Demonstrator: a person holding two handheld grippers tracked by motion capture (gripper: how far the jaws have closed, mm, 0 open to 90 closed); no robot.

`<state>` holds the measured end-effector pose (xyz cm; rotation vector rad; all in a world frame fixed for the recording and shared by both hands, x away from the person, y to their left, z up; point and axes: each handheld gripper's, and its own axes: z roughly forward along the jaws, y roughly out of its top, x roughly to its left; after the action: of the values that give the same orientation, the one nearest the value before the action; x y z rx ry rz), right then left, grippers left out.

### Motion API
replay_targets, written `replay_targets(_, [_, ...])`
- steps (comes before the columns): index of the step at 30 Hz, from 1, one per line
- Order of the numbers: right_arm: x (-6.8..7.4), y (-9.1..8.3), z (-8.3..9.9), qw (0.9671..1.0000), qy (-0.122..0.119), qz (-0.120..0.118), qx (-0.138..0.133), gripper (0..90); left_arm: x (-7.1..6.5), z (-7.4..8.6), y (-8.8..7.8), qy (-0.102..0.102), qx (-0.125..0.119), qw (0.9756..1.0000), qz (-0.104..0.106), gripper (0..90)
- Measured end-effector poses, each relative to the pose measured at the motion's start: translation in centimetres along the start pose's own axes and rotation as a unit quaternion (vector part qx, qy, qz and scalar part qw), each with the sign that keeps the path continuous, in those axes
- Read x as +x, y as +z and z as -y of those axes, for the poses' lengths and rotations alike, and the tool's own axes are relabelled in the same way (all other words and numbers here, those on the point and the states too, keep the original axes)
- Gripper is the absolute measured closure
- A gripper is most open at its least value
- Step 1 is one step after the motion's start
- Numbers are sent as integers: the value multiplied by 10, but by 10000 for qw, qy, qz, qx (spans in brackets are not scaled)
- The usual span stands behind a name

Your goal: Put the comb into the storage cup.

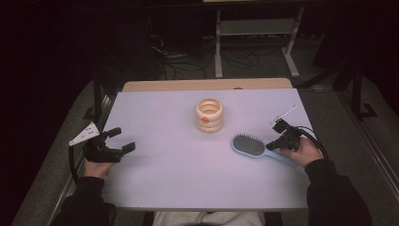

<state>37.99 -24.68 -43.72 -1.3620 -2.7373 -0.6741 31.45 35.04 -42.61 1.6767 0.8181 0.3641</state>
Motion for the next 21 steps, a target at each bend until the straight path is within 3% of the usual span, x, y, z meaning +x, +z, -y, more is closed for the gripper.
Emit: replay_targets(21, [18,-3,13,9998,-151,-70,113,888,-1,0,0,-2,3,10000,-4,0])
